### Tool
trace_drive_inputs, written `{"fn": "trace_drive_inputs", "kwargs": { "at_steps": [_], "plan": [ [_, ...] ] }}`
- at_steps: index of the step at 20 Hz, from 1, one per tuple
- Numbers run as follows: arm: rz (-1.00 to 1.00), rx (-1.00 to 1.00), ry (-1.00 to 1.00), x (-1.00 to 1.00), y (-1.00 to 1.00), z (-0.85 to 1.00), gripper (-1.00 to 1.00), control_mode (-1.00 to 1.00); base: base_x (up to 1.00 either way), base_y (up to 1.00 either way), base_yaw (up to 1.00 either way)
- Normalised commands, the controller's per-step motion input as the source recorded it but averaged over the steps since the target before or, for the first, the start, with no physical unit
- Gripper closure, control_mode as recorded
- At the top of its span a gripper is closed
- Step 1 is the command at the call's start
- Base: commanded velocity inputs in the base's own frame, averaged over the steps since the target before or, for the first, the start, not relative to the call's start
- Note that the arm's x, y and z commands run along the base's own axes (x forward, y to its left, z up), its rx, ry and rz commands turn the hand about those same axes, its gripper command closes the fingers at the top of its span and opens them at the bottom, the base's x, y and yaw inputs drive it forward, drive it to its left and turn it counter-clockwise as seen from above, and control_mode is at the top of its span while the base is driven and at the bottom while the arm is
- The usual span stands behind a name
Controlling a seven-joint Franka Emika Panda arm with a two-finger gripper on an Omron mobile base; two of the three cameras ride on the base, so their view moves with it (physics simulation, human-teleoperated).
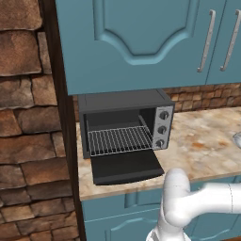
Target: Pick up the bagel from the plate, place it on the toaster oven rack, close the door, and set the timer.
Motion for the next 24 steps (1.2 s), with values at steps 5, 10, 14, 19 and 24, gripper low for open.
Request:
{"fn": "trace_drive_inputs", "kwargs": {
  "at_steps": [5,10,14,19,24],
  "plan": [
    [0.22,0.00,-0.02,-0.17,1.00,0.22,1.00,-1.00,0.00,0.00,0.00],
    [0.21,-0.03,-0.11,-0.23,1.00,0.24,1.00,-1.00,0.00,0.00,0.00],
    [0.15,-0.05,-0.20,-0.36,1.00,0.30,1.00,-1.00,0.00,0.00,0.00],
    [0.05,-0.06,-0.31,-0.44,1.00,0.32,1.00,-1.00,0.00,0.00,0.00],
    [0.00,-0.07,-0.36,-0.31,1.00,0.29,1.00,-1.00,0.00,0.00,0.00]
  ]
}}
